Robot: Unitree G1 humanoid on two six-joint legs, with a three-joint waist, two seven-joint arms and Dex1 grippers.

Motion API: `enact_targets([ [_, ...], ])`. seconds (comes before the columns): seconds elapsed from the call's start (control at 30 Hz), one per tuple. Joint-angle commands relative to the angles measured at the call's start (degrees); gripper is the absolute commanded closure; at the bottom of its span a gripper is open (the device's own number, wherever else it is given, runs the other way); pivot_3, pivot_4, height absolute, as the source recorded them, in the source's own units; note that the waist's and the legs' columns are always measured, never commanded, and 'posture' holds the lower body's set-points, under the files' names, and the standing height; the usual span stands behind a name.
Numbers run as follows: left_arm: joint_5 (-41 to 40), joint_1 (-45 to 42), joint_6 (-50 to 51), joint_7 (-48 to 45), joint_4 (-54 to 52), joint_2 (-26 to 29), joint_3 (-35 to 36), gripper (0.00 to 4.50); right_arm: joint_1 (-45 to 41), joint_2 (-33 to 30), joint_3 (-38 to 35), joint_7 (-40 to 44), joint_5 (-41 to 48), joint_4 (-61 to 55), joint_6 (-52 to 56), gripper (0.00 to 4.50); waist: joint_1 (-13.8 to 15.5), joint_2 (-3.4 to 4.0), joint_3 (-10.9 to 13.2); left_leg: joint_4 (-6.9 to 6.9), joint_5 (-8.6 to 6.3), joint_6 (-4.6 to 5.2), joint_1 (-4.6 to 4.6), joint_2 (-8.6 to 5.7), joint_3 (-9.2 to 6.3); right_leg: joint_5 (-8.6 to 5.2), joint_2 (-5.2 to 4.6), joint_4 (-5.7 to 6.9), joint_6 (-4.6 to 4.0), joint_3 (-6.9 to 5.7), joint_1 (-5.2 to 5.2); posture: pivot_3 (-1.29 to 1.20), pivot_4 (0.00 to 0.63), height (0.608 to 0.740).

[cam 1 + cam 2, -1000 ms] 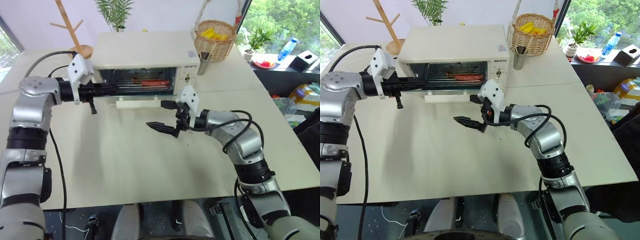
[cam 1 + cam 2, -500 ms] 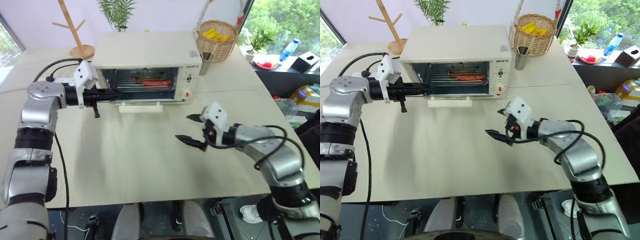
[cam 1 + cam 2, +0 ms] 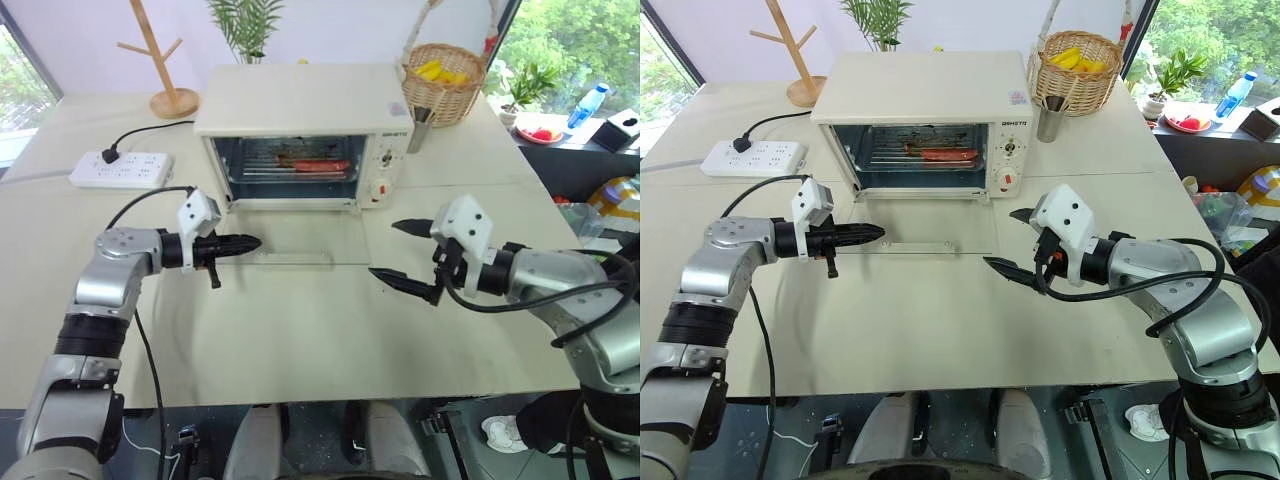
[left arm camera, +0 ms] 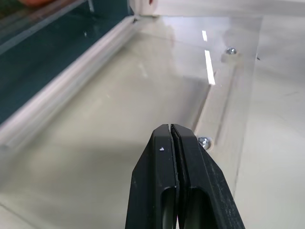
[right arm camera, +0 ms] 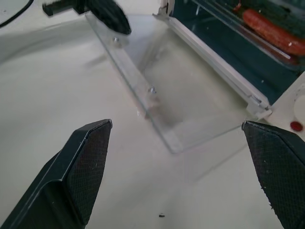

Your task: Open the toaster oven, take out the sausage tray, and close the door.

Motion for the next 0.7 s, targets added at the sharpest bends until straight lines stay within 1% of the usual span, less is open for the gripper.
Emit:
enact_targets([
  [0.03,-0.52,0.71,0.72,1.72,-2.41,-0.1,0.86,4.46,-2.83,1.01,1.2,-1.38,-1.16,0.31,-2.21,0.0,-0.03,0.0,0.0,0.0,0.0,0.0,0.0,0.0,0.0,0.0,0.0,0.0,0.0,0.0,0.0,0.0,0.15,0.734],
  [0.17,-1.13,2.18,2.25,2.61,-4.5,0.51,1.42,4.46,-7.51,3.29,5.64,-2.81,-5.13,4.51,-6.22,0.0,-0.23,0.0,0.0,0.0,0.0,0.0,0.0,0.01,-0.01,0.0,0.02,0.0,0.0,0.0,0.0,0.0,0.15,0.734],
  [0.23,-3.41,2.35,5.44,2.83,-7.13,1.38,3.22,4.46,-10.32,4.74,8.65,-3.32,-8.43,7.47,-9.55,0.0,-0.27,0.0,0.0,0.0,0.0,0.0,0.0,0.01,-0.01,0.0,0.02,0.0,-0.01,0.01,-0.01,0.0,0.15,0.734],
  [0.37,-11.11,1.61,14.84,2.97,-14.4,4.12,8.27,4.46,-14.07,7.42,12.79,-3.61,-13.35,12.81,-14.94,0.0,-0.4,-0.01,0.01,0.0,0.0,0.0,-0.02,0.04,-0.05,0.0,0.06,0.01,-0.01,0.0,-0.03,0.0,0.15,0.734],
  [0.5,-22.85,-1.2,27.02,4.59,-22.57,9.42,17.12,4.46,-19.01,11.44,18.28,-5.65,-21.63,21.68,-23.49,0.0,-0.81,-0.07,0.05,0.02,0.0,0.0,-0.04,0.04,-0.06,0.0,0.06,0.01,0.0,0.0,-0.03,0.0,0.15,0.734],
  [0.6,-24.63,-0.67,28.94,5.33,-25.28,12.99,19.77,4.46,-21.24,14.24,20.35,-7.05,-25.82,27.04,-28.47,0.0,-1.36,-0.06,0.04,0.02,0.0,0.0,-0.03,0.02,-0.07,0.0,0.05,0.01,0.0,0.0,-0.02,0.0,0.15,0.734],
  [0.7,-25.54,1.19,29.38,4.96,-26.5,15.98,21.78,3.62,-23.29,16.79,22.49,-8.61,-30.38,33.03,-34.34,0.0,-1.49,-0.05,0.04,0.01,0.0,0.0,-0.01,0.02,-0.06,0.0,0.05,0.02,-0.01,0.01,-0.02,0.0,0.15,0.734],
])
